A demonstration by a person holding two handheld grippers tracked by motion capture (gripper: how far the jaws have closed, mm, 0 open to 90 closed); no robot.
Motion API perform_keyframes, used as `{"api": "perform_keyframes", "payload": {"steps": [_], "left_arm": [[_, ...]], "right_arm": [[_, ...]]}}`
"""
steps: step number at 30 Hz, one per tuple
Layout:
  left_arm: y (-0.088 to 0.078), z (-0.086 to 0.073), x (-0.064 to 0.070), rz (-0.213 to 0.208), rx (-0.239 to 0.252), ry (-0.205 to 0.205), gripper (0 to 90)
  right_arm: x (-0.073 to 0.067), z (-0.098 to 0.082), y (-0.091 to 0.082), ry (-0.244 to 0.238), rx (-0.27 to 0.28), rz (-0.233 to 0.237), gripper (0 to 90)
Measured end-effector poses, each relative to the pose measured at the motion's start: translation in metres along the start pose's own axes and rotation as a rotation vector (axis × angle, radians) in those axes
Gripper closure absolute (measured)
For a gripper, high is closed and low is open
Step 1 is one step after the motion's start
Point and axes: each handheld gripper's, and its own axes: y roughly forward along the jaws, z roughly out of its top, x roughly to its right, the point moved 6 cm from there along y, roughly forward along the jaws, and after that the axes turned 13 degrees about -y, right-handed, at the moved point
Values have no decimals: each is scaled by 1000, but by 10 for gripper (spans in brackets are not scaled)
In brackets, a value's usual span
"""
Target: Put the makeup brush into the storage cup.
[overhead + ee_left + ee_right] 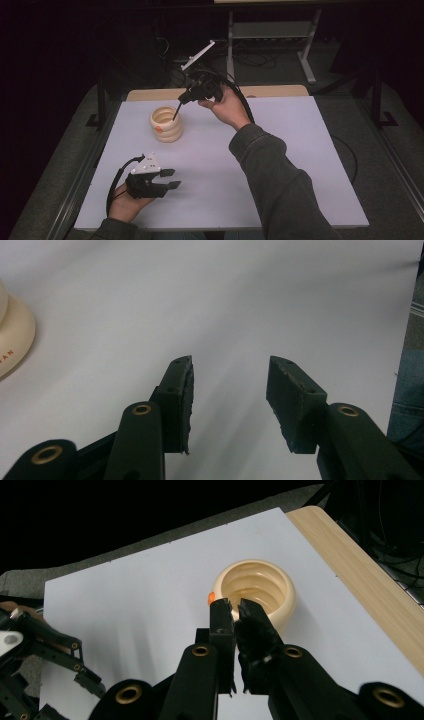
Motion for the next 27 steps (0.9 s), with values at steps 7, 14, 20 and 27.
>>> {"api": "perform_keyframes", "payload": {"steps": [7, 14, 20, 27], "left_arm": [[1, 1, 0, -1, 7, -3, 527], [0, 1, 0, 0, 6, -2, 525], [0, 2, 1, -3, 9, -4, 518], [1, 2, 1, -2, 10, 3, 513]], "right_arm": [[8, 7, 11, 25, -8, -16, 841], [18, 12, 24, 23, -34, -27, 841], [24, 17, 29, 29, -46, -42, 841], [27, 17, 35, 47, -37, -41, 841]]}}
